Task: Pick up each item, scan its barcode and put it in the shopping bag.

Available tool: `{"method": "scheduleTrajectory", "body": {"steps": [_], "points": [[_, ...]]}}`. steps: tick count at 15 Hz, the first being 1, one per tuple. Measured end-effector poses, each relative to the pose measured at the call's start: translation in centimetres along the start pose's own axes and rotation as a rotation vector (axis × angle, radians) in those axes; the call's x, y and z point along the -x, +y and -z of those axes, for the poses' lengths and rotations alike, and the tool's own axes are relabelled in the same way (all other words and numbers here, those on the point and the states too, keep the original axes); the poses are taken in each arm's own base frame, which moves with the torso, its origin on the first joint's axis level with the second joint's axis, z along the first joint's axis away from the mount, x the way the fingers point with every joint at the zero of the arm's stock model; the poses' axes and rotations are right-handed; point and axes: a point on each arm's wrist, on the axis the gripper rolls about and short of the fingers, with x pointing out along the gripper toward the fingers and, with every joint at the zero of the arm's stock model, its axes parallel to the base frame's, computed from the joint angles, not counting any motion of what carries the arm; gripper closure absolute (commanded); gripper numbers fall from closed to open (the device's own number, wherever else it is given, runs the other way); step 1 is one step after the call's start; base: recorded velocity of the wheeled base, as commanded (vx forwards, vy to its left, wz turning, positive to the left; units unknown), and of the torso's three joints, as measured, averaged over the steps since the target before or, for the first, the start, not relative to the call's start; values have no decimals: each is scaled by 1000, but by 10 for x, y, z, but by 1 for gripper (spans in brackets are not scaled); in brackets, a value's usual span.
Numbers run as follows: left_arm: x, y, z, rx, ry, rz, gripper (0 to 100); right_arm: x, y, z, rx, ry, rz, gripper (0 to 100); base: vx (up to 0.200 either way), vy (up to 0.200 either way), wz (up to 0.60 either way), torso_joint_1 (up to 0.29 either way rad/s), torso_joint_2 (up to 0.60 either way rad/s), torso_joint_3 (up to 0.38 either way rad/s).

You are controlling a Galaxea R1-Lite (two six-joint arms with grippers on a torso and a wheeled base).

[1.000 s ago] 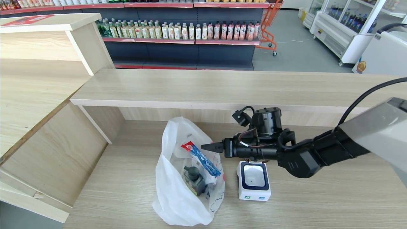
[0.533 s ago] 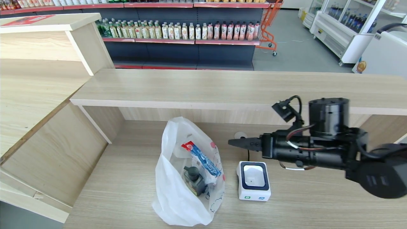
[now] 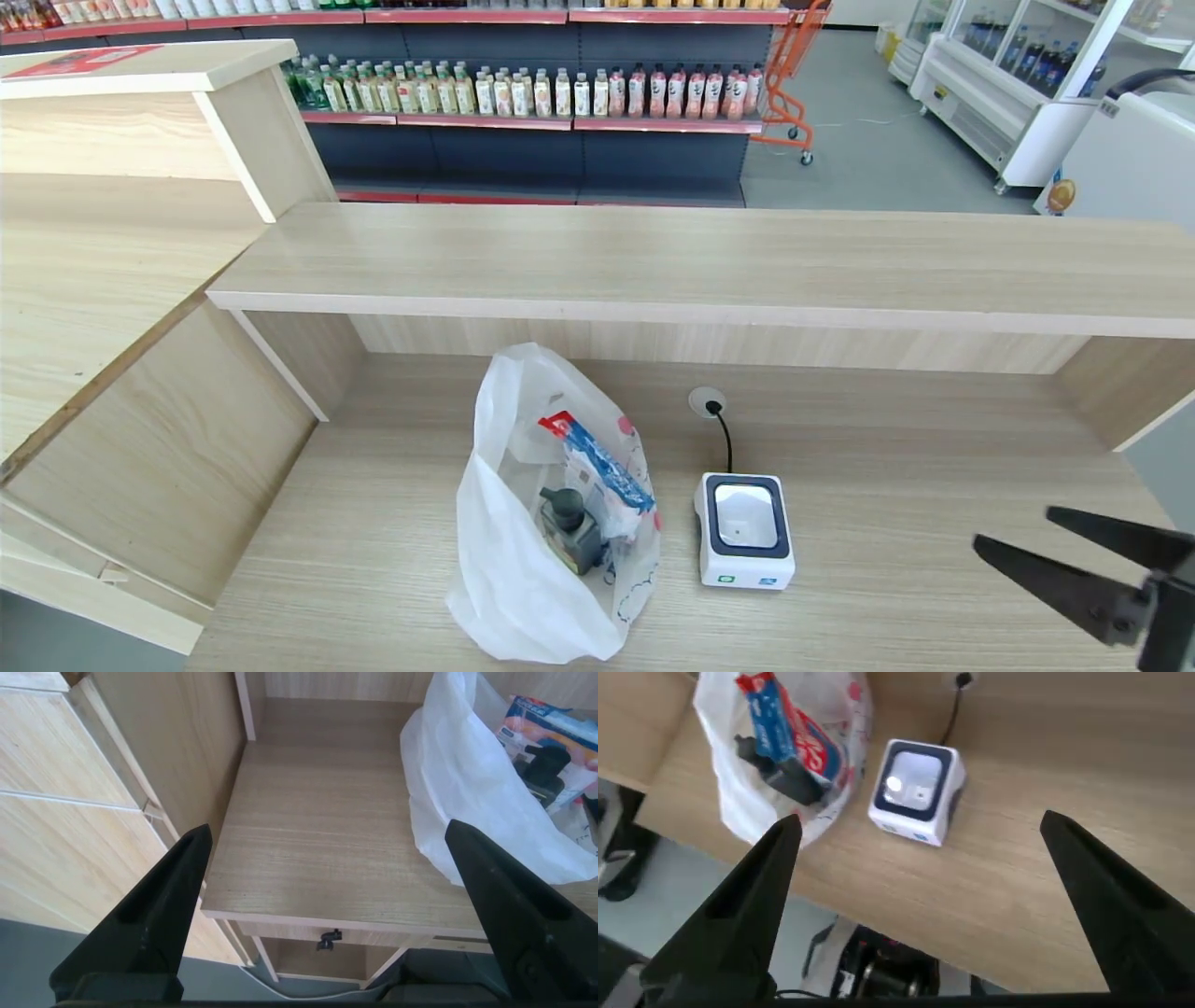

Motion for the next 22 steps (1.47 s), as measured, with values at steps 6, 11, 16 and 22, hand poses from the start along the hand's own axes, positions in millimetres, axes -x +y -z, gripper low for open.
{"method": "scheduleTrajectory", "body": {"steps": [6,11,16,22], "points": [[0,0,0,1,0,1,0,76,-4,102,44,-86,424,0,0,0,0,0,0,0],[0,0,0,0,0,1,0,88,0,121,68,-236,499,100,0,0,0,0,0,0],[0,0,0,0,0,0,0,90,0,124,56,-262,498,100,0,0,0,0,0,0],[0,0,0,2,0,1,0,90,0,125,55,-261,497,100,0,0,0,0,0,0]]}}
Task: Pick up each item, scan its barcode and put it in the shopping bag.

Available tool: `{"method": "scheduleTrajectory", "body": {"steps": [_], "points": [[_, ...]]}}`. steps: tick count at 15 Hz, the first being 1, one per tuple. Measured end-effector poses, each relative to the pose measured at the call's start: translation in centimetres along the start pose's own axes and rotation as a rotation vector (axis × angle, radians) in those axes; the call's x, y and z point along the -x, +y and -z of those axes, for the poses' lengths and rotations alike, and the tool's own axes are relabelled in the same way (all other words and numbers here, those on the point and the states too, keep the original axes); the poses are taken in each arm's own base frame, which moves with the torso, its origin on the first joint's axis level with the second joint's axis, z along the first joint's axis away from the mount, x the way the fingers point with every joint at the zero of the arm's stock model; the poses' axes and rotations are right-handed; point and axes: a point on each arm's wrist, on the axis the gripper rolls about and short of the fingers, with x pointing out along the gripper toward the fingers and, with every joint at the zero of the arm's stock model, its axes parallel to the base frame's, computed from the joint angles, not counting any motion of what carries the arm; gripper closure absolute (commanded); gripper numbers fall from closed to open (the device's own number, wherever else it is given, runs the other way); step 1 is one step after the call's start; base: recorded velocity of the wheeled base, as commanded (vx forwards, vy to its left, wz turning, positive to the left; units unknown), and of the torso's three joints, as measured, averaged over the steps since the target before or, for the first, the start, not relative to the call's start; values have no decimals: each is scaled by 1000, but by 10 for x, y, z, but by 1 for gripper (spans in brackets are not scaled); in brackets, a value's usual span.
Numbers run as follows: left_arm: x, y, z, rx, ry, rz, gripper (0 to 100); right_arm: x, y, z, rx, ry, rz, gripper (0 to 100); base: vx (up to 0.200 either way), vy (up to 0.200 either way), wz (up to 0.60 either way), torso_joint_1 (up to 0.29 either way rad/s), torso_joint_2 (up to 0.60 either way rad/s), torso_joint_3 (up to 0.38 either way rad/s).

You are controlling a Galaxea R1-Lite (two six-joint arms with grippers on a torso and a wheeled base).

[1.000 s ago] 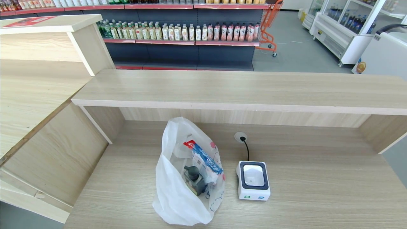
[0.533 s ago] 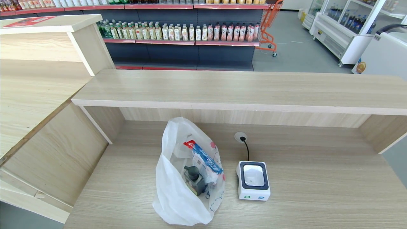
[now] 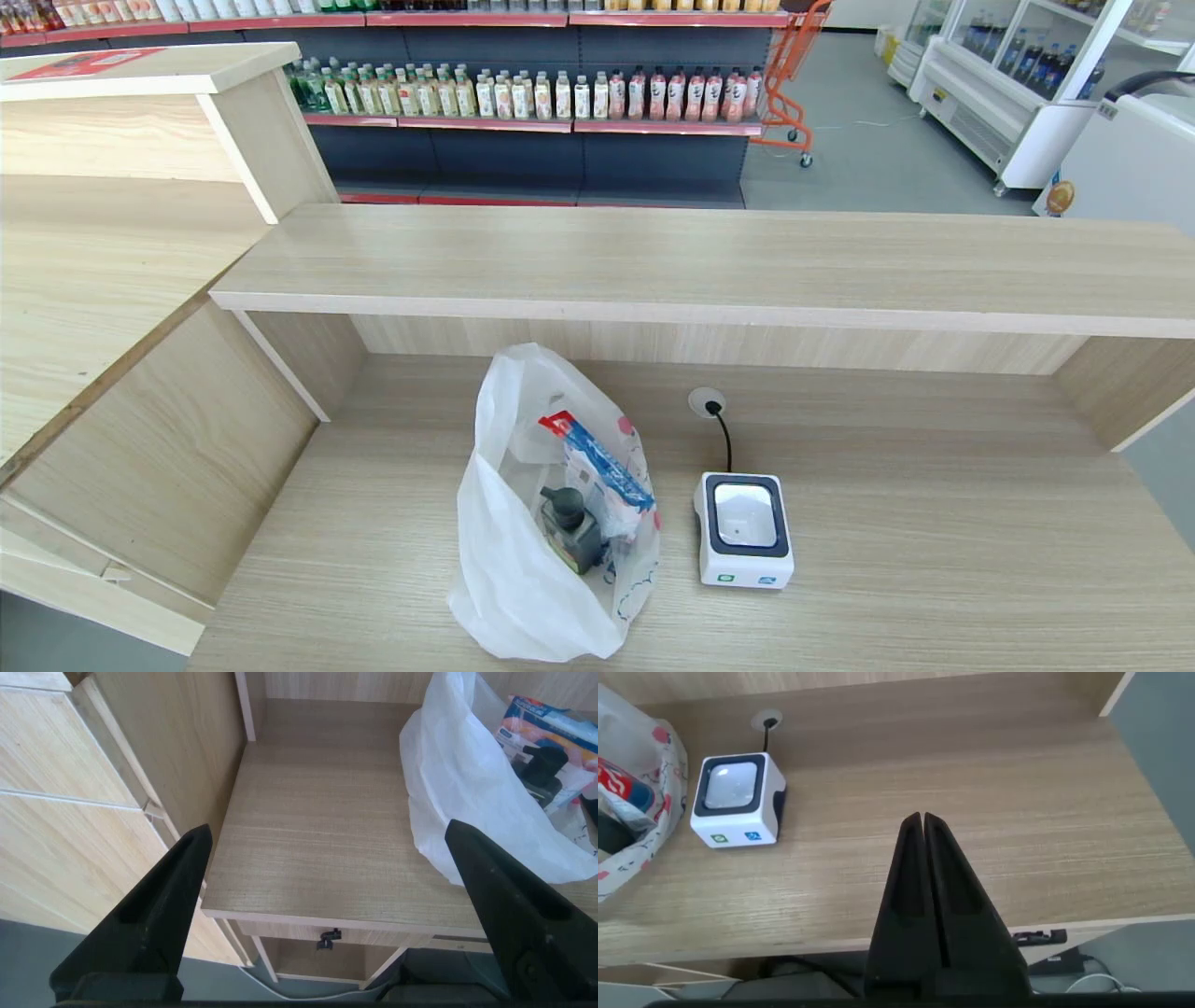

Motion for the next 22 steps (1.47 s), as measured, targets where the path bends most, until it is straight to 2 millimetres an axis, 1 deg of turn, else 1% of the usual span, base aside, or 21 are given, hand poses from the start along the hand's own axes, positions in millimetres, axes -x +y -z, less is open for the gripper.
{"method": "scheduleTrajectory", "body": {"steps": [1,4,13,16,22], "points": [[0,0,0,0,0,-1,0,0,0,0,0,1,0,100,0,0,0,0,0,0],[0,0,0,-4,0,0,0,0,0,0,0,2,1,100,0,-200,0,4,1,1],[0,0,0,-1,0,1,0,0,0,0,0,3,1,100,0,0,0,0,0,0],[0,0,0,-3,0,0,0,0,0,0,0,3,1,100,200,0,0,-5,2,2],[0,0,0,-2,0,0,0,0,0,0,0,3,1,100,0,0,0,0,0,0]]}}
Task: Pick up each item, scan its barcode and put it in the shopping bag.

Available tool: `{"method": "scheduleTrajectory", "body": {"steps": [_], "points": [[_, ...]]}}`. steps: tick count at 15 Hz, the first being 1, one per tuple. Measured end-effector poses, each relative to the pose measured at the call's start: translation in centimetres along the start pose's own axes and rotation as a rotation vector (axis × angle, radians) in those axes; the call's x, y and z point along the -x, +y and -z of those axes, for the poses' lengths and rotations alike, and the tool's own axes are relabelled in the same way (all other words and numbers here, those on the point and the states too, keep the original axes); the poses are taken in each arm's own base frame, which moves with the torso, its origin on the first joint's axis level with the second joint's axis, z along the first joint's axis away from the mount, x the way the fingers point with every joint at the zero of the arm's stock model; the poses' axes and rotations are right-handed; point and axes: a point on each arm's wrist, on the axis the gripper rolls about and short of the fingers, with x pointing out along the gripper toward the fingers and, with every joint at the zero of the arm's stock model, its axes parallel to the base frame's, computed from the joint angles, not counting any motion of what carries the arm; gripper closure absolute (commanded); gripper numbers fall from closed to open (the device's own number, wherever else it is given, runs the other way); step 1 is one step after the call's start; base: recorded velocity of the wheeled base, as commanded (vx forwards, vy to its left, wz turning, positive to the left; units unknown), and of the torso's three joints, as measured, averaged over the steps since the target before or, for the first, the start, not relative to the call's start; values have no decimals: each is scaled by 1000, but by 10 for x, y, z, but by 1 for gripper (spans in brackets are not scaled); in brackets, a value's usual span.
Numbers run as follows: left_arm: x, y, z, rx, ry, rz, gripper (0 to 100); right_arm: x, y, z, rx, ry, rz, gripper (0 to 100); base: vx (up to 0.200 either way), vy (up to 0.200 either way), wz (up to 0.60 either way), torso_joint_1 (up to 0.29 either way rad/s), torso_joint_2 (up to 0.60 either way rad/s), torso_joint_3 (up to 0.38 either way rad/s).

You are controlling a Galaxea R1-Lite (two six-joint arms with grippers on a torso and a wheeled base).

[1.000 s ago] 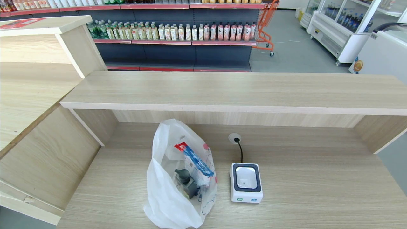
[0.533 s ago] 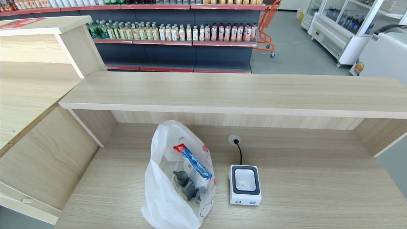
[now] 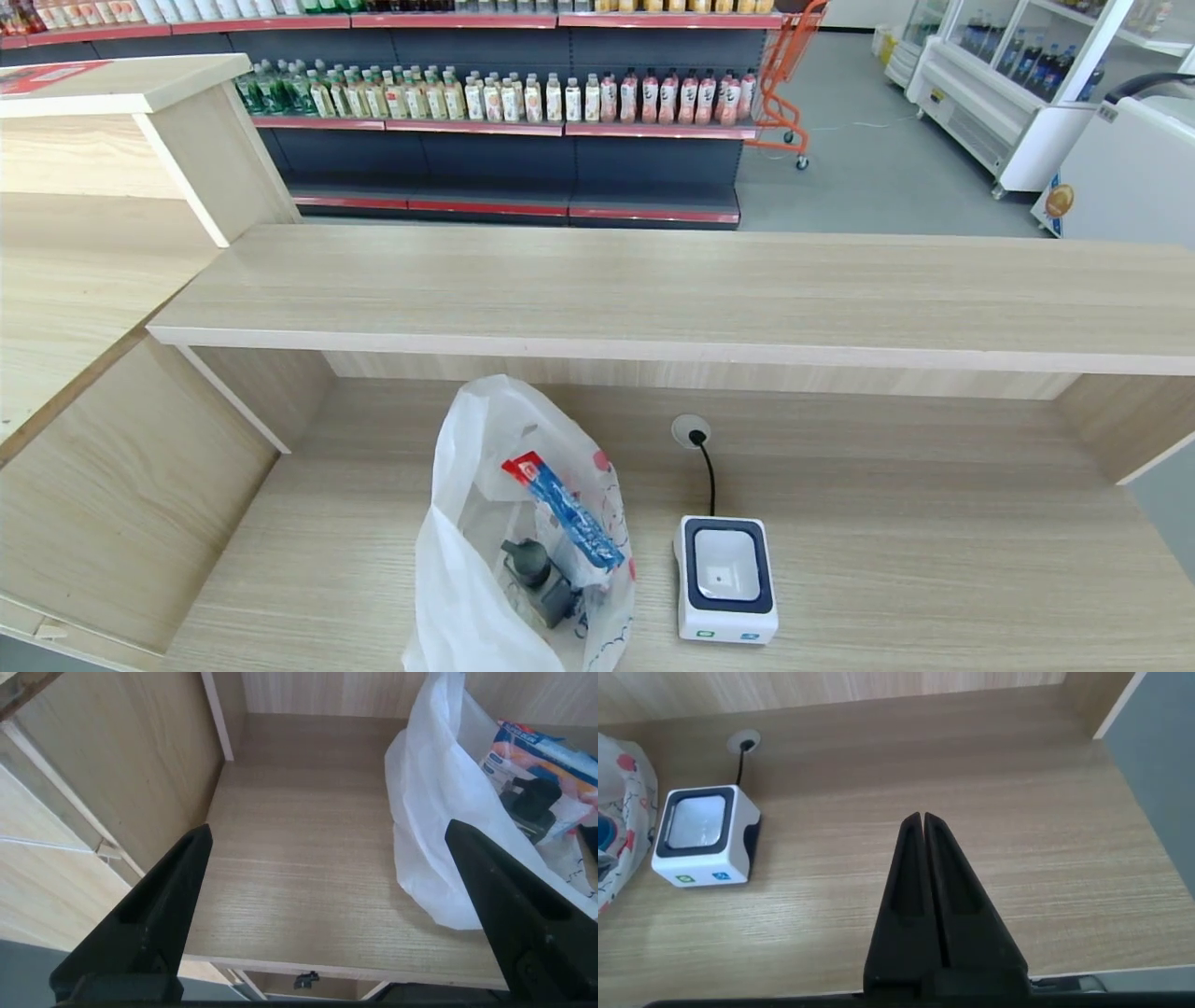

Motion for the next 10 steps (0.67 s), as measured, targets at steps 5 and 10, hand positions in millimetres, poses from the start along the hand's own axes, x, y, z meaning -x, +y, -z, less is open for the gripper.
{"method": "scheduleTrajectory", "body": {"steps": [5,10], "points": [[0,0,0,0,0,0,0,0,0,0,0,0,0,100,0,0,0,0,0,0],[0,0,0,0,0,0,0,0,0,0,3,0,0,100,0,0,0,0,0,0]]}}
